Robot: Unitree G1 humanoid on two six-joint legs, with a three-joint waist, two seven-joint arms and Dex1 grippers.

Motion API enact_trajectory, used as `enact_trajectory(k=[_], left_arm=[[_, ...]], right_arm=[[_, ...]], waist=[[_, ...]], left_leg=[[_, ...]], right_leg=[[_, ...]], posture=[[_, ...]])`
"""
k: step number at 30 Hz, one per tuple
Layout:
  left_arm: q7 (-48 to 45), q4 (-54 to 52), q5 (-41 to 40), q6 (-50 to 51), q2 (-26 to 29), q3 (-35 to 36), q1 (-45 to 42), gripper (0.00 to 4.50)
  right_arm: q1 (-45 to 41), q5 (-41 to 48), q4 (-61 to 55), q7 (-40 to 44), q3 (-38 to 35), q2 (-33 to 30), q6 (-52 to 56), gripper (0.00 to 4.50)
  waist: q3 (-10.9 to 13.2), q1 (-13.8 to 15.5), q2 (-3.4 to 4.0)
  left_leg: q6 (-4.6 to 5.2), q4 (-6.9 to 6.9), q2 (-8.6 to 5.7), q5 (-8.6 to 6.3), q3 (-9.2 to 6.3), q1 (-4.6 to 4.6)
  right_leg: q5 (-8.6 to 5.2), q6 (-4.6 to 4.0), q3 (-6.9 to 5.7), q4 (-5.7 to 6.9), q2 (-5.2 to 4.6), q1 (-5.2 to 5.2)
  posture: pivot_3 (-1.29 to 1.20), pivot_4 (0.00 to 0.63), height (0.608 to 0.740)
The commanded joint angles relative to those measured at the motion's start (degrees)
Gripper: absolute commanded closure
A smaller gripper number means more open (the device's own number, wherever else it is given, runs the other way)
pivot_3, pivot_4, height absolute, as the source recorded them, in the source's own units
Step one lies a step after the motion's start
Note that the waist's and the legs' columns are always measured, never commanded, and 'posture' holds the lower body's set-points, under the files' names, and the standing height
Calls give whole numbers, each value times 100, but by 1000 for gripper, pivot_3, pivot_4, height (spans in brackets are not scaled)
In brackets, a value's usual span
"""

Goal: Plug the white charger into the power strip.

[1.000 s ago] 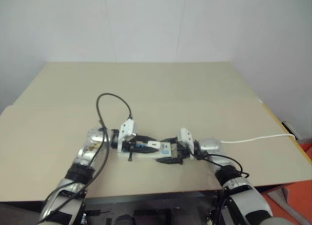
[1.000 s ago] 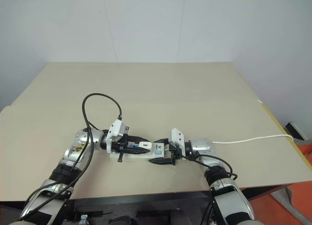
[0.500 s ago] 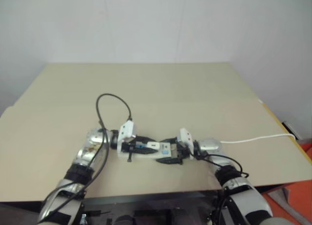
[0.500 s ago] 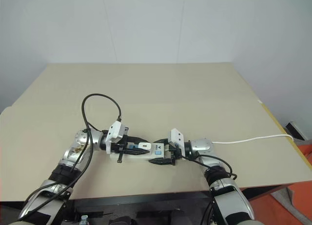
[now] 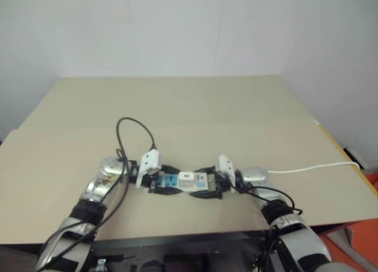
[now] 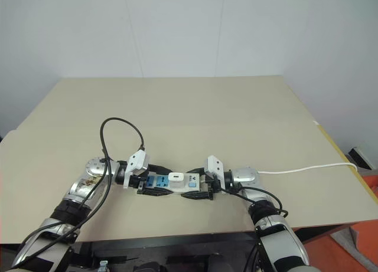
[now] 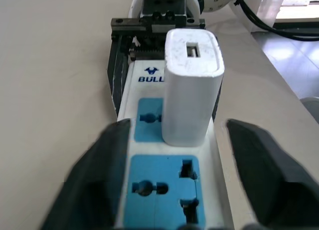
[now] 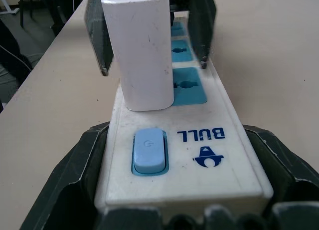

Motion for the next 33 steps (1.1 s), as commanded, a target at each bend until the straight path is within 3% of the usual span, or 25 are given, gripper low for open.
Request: enact_trajectory(k=[1, 6, 11, 14, 15, 16, 18, 24, 29, 33], left_arm=[[116, 59, 104, 80, -63, 13, 18, 21], [-83, -242, -229, 334, 102, 320, -268, 21], [-1153, -325, -1235, 1158, 869, 910, -1169, 21], [-1320, 62, -1292, 1182, 1074, 1121, -1562, 21], [-1323, 226, -1179, 1058, 1121, 1139, -1650, 0], [-1327, 338, -1102, 940, 1175, 1113, -1695, 0], [-1333, 452, -1045, 788, 1239, 1045, -1727, 0], [-1333, 615, -1105, 603, 1278, 908, -1737, 0], [-1333, 648, -1150, 458, 1328, 794, -1699, 0], [-1333, 849, -1130, 272, 1382, 759, -1748, 0]], right_arm=[[-29, -40, 11, 8, -18, 4, -14, 1088], [-7, -46, -9, -10, -9, 21, -11, 1088], [31, -42, -96, 17, 10, -19, 121, 1088], [65, -25, -173, -67, -32, -38, 195, 1088], [72, -24, -209, -77, -38, -55, 208, 364], [80, -21, -258, -65, -38, -85, 233, 106], [97, -10, -341, -43, -39, -131, 266, 19], [345, 97, -1169, -118, -146, -526, 584, 19], [832, 425, -2483, -358, -533, -1158, 1089, 19], [1272, 753, -3533, -571, -924, -1698, 1610, 19]], waist=[[0, 0, 0], [1, -9, -1], [16, -16, -23], [16, -18, -20], [15, -16, -18], [15, -13, -17], [17, -8, -19], [25, 50, -20], [26, 121, -20], [27, 132, -21]], left_leg=[[0, 0, 0, 0, 0, 0], [0, -1, 0, 0, 0, -3], [0, -1, 4, 0, -1, -14], [0, -7, 4, 0, -1, -14], [0, -12, 2, 0, 0, -11], [0, -15, 0, 0, 0, -9], [0, -18, -1, 0, 2, -10], [-1, -18, -1, 0, 1, -39], [-1, -13, -9, 1, -1, -124], [0, -13, -8, 0, 1, -129]], right_leg=[[0, 0, 0, 0, 0, 0], [0, 0, 0, -2, 0, -3], [0, 0, -5, -6, 6, -14], [-5, 9, -5, -16, 6, -13], [-6, 10, -4, -21, 4, -10], [-6, 10, -4, -22, 2, -9], [-4, 6, -3, -23, 1, -9], [2, -4, -10, -27, 0, -32], [3, -2, -11, -21, -10, -108], [3, -3, -11, -23, -9, -116]], posture=[[0, 150, 740], [0, 150, 740], [0, 150, 740], [0, 150, 740], [0, 150, 740], [0, 150, 740], [0, 150, 740], [0, 150, 740], [0, 150, 740], [0, 150, 740]])
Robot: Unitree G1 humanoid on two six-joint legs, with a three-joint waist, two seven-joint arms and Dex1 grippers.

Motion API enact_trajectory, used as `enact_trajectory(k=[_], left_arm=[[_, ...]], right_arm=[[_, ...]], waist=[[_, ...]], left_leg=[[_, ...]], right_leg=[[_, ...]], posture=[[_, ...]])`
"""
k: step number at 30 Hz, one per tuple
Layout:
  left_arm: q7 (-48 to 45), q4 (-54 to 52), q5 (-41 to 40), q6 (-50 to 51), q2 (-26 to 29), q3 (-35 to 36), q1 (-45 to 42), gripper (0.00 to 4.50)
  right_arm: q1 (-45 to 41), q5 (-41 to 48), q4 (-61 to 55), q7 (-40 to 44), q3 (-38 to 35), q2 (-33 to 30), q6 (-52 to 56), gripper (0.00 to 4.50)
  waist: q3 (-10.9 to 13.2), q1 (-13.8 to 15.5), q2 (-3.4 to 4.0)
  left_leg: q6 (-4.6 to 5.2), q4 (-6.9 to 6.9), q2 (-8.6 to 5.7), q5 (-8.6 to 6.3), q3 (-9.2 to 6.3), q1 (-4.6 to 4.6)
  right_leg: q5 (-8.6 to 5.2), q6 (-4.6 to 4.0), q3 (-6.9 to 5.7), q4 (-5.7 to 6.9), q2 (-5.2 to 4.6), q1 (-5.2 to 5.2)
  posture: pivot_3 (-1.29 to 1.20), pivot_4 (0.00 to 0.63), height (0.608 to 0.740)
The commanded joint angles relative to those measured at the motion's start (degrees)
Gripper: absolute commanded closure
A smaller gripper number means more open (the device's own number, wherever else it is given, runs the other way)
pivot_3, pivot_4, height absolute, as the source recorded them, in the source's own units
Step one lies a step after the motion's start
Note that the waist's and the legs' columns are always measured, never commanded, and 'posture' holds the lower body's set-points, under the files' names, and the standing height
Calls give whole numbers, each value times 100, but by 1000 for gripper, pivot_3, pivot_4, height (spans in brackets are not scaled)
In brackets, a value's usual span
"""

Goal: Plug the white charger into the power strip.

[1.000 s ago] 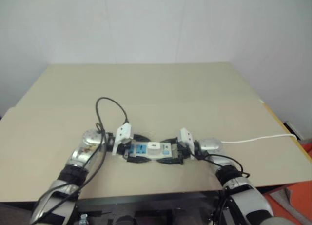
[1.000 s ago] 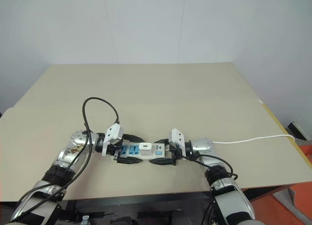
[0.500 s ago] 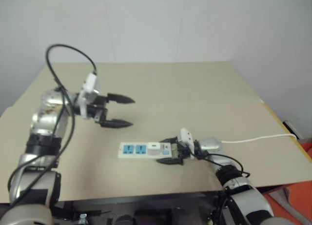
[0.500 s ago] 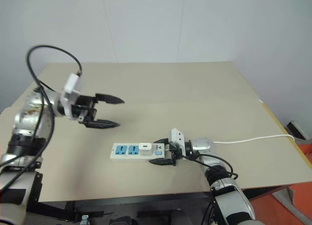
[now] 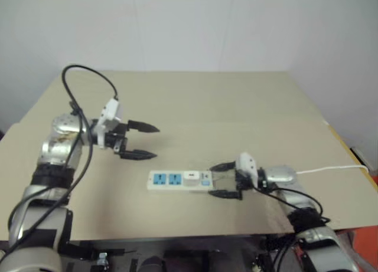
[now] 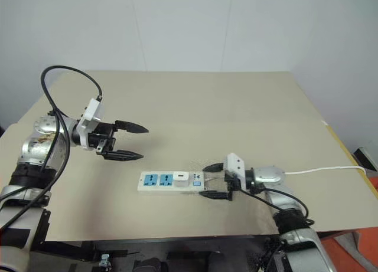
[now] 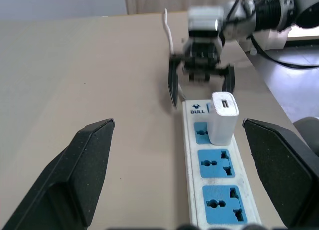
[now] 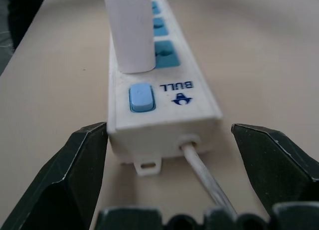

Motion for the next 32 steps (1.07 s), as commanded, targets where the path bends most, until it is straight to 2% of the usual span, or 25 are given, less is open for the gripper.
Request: enact_trajectory(k=[1, 8, 14, 16, 20, 32], left_arm=[[-19, 92, -62, -200, 142, 38, -91, 0], [-19, -603, -533, 15, 830, -188, 418, 0], [-19, -1229, -901, 278, 1533, 35, 1038, 0], [-19, -1319, -958, 366, 1653, 175, 1169, 0], [-19, -1539, -1089, 440, 1842, 266, 1421, 0], [-19, -1673, -1032, 625, 1735, 377, 1462, 0]], right_arm=[[261, 411, -931, -160, -485, -404, 390, 19], [1123, 973, -1970, -218, -1430, -1451, 905, 19], [1884, 1395, -2408, -185, -2226, -2080, 1188, 19], [2025, 1476, -2464, -221, -2403, -2174, 1245, 19], [2138, 1542, -2472, -263, -2573, -2270, 1285, 19], [2067, 1535, -2484, -304, -2497, -2284, 1328, 19]], waist=[[1, 6, -1], [4, 25, -4], [6, 34, -4], [6, 38, -5], [7, 35, -6], [7, 45, -6]], left_leg=[[0, 0, 1, 0, 0, 1], [1, 0, 0, -1, 1, 2], [1, 0, 1, -1, 2, 8], [1, 1, 1, 0, 4, 16], [0, 3, 2, 1, 7, 26], [-1, 4, 1, 3, 8, 23]], right_leg=[[0, 0, -1, 0, 1, 1], [-2, 3, -1, -5, 0, 5], [-8, 13, -2, -2, 0, 10], [-25, 41, -1, -3, 0, 17], [-28, 45, 3, -1, 1, 23], [-28, 45, 3, -3, 1, 23]], posture=[[0, 150, 740], [0, 150, 740], [0, 150, 740], [0, 150, 740], [0, 150, 740], [0, 150, 740]])
